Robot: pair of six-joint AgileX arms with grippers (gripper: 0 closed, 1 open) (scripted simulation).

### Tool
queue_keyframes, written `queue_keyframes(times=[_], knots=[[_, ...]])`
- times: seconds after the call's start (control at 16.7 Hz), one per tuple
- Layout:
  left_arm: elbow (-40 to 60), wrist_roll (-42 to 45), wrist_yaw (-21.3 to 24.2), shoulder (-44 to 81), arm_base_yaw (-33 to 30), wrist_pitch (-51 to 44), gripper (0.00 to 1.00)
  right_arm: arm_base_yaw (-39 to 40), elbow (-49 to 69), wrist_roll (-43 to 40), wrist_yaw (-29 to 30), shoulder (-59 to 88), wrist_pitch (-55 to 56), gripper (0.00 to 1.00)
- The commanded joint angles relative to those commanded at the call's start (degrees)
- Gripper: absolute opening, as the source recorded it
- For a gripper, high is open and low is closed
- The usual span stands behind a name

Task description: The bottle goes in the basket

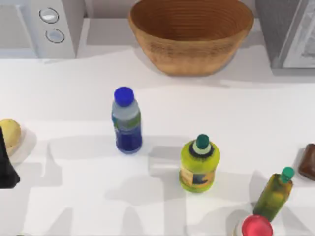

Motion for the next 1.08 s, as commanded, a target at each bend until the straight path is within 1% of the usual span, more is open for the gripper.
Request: queue_keyframes(times=[0.18, 0.3, 0.42, 0.54, 0.78, 1.08], knots=[[0.1, -0.1, 0.1, 0.5, 0.0, 0.5, 1.0, 0.0, 0.0, 0.0, 0.0, 0.0, 0.0, 1.0], [0.3, -0.5, 0.8, 3.3, -0.1, 3.1, 1.0, 0.0, 0.0, 0.0, 0.0, 0.0, 0.0, 1.0], [0.8, -0.8, 1.6, 8.4, -0.1, 7.9, 1.0, 0.0, 0.0, 0.0, 0.0, 0.0, 0.0, 1.0], [1.3, -1.0, 2.7, 15.9, 0.0, 14.9, 1.0, 0.0, 0.0, 0.0, 0.0, 0.0, 0.0, 1.0], [2.5, -0.6, 5.7, 37.9, -0.3, 32.3, 1.0, 0.0, 0.0, 0.0, 0.0, 0.0, 0.0, 1.0], [4.6, 1.2, 11.6, 75.2, -2.5, 57.0, 1.0, 0.0, 0.0, 0.0, 0.0, 0.0, 0.0, 1.0]])
